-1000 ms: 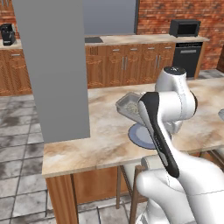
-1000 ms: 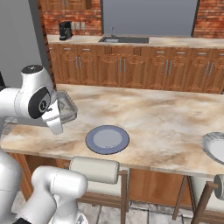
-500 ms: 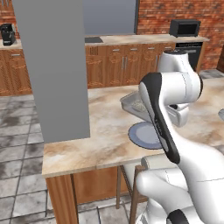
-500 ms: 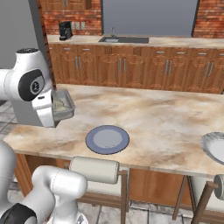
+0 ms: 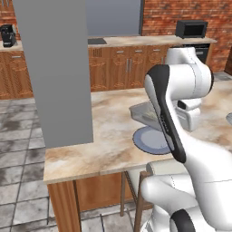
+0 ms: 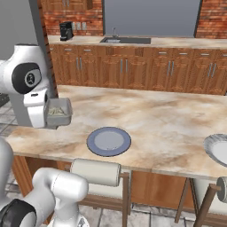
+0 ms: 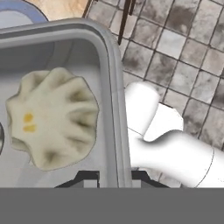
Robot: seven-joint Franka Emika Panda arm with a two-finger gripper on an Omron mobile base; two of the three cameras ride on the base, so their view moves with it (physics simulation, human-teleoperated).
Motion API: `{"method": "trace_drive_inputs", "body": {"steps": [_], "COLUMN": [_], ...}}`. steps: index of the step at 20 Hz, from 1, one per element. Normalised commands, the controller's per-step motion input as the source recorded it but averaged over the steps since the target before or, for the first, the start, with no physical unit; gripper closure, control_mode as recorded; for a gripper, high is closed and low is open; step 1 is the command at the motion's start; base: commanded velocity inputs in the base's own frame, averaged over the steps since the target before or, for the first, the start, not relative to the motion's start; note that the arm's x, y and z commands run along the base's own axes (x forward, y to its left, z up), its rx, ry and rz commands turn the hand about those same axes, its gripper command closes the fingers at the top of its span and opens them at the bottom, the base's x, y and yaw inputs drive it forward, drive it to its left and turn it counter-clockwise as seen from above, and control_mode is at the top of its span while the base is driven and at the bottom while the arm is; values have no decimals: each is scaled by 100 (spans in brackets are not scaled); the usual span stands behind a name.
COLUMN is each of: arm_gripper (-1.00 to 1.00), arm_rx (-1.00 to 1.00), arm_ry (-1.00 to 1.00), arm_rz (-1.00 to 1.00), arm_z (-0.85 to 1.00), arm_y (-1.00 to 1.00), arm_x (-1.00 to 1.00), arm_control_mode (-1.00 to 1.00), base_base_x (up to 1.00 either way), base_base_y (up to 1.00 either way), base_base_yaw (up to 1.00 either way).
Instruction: Place two dumplings into each of the tupperware containers and then place the containers in the fridge.
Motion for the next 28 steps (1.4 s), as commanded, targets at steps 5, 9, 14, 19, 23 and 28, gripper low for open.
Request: {"method": "trace_drive_inputs", "body": {"steps": [5, 9, 14, 19, 23, 28], "arm_gripper": [100, 100, 100, 100, 100, 100], "arm_rx": [0, 4, 7, -5, -4, 0], "arm_ry": [0, 0, 2, 1, 6, 8], "arm_rz": [-16, -19, -13, -4, -4, -2], "arm_z": [4, 25, 22, 0, 2, 3], "arm_y": [21, 4, -1, 19, 21, 5], "arm_x": [-37, -30, -18, -17, -15, -2], "arm_control_mode": [-100, -100, -100, -100, -100, -100], "base_base_x": [0, 0, 0, 0, 0, 0], "base_base_y": [0, 0, 0, 0, 0, 0], "base_base_yaw": [0, 0, 0, 0, 0, 0]}}
